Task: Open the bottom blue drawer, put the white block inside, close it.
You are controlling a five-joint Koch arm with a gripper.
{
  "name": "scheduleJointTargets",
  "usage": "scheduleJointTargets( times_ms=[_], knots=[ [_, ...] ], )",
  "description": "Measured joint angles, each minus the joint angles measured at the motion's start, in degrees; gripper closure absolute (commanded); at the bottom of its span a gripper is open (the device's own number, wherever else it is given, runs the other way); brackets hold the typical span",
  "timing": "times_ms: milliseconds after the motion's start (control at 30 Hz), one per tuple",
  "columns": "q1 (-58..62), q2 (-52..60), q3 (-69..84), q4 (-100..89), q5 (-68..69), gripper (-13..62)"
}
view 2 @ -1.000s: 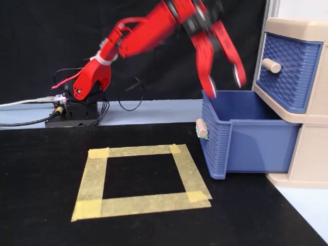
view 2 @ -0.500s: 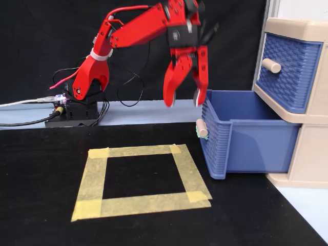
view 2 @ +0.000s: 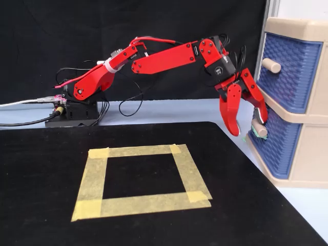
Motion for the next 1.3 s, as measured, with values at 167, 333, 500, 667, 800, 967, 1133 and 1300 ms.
scheduleJointTargets(
  times_ms=[167,333,500,667,800,967,1133,1300],
  knots=[
    [0.7,2.9,0.18,5.63,-1.32,14.3],
    [13.27,23.99,3.43,36.56,1.85,14.9],
    [30.5,50.98,48.52,37.35,27.86,15.0],
    [49.66,69.96,83.94,29.18,57.3,15.1],
    [59.24,87.01,111.27,16.88,69.43,15.0],
    [61.61,93.96,127.79,10.46,72.33,14.6],
    [63.11,93.96,130.25,10.28,72.16,14.8],
    [63.46,93.96,130.25,10.28,72.16,14.8]
  ],
)
